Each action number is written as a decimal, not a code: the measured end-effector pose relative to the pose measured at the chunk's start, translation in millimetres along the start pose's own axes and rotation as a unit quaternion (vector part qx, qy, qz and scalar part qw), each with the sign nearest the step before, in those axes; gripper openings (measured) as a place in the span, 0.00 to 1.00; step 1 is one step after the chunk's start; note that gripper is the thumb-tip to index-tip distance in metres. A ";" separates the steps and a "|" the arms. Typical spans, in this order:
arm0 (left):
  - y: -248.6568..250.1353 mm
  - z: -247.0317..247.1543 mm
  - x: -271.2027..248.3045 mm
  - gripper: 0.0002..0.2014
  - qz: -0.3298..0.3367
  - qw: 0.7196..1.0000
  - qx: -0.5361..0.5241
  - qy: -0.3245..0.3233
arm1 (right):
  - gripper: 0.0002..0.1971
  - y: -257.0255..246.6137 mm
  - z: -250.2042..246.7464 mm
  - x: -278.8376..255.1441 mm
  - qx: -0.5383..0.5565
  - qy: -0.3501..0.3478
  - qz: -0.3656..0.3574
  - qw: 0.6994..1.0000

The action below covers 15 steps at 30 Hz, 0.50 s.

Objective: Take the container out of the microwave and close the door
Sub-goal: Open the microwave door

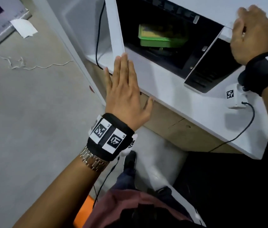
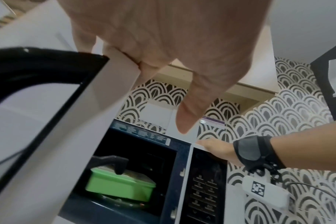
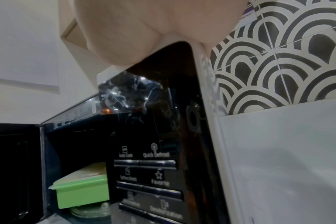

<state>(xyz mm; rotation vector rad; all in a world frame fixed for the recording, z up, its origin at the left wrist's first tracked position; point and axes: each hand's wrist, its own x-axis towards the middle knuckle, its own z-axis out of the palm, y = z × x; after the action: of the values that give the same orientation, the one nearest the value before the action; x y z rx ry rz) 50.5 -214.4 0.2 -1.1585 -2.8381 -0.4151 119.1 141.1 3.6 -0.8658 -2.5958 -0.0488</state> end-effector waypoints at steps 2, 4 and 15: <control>-11.0 -3.7 -6.2 0.49 -0.023 1.000 0.021 0.003 | 0.23 7.7 9.1 2.6 0.024 0.013 0.000 1.000; -20.4 -8.0 -9.7 0.50 -0.058 0.997 0.048 0.010 | 0.25 13.8 18.9 9.5 0.060 0.027 0.008 0.998; -92.7 -7.7 24.5 0.53 -0.214 0.971 0.079 0.070 | 0.25 28.6 56.5 -0.4 0.158 0.068 0.008 0.985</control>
<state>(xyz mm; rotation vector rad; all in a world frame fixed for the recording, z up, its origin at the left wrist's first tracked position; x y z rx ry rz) -31.8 -263.1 -10.0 -0.4654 -2.9163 -0.2636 115.6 172.8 -51.1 -0.7382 -2.3825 0.2919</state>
